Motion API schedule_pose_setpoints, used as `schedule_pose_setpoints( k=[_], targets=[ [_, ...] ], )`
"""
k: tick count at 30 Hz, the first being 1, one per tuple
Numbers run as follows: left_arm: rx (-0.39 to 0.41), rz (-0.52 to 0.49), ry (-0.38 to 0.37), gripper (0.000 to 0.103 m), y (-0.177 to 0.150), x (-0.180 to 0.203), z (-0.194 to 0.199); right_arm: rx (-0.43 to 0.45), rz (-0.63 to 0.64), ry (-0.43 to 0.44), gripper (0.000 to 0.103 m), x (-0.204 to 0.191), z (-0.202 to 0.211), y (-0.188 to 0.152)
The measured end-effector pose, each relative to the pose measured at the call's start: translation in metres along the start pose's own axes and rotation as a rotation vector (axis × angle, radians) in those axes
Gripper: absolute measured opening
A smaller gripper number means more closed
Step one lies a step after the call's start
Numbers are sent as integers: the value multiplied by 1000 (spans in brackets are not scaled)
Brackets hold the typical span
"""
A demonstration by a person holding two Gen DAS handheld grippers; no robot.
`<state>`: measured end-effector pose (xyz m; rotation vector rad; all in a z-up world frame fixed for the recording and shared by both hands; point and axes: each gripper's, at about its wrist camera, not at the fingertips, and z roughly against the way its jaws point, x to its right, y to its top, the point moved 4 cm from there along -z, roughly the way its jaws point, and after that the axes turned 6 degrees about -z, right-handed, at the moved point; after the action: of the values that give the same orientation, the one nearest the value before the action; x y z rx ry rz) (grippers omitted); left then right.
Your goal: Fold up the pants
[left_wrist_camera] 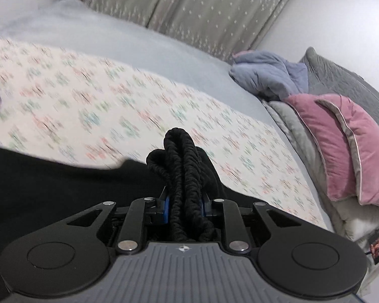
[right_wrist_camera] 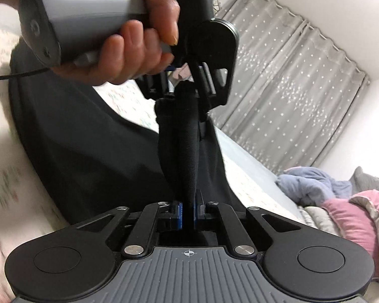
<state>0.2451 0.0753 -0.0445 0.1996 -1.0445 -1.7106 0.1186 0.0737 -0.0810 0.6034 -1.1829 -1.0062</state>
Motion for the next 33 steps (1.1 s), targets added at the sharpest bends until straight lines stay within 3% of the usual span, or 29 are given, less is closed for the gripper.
schedule_pose_setpoints(
  k=[7, 11, 17, 20, 23, 27, 31, 33],
  targets=[
    [78, 27, 63, 22, 13, -90, 37, 31, -112, 105, 5, -46, -16, 51],
    [119, 67, 67, 22, 11, -148, 54, 47, -94, 182, 5, -83, -26, 78],
    [133, 134, 141, 22, 5, -209, 85, 35, -47, 309, 5, -136, -47, 112],
    [148, 174, 162, 22, -3, -225, 95, 38, -51, 376, 5, -154, -50, 125],
    [93, 184, 209, 22, -15, -235, 89, 43, -43, 423, 5, -166, -52, 131],
    [34, 69, 281, 24, -21, -218, 77, 8, -39, 473, 6, -169, -52, 116],
    [13, 105, 283, 28, -17, -219, 76, -27, -42, 500, 7, -170, -54, 116],
    [14, 134, 273, 30, -16, -219, 77, -38, -53, 519, 12, -165, -54, 118]
  ],
)
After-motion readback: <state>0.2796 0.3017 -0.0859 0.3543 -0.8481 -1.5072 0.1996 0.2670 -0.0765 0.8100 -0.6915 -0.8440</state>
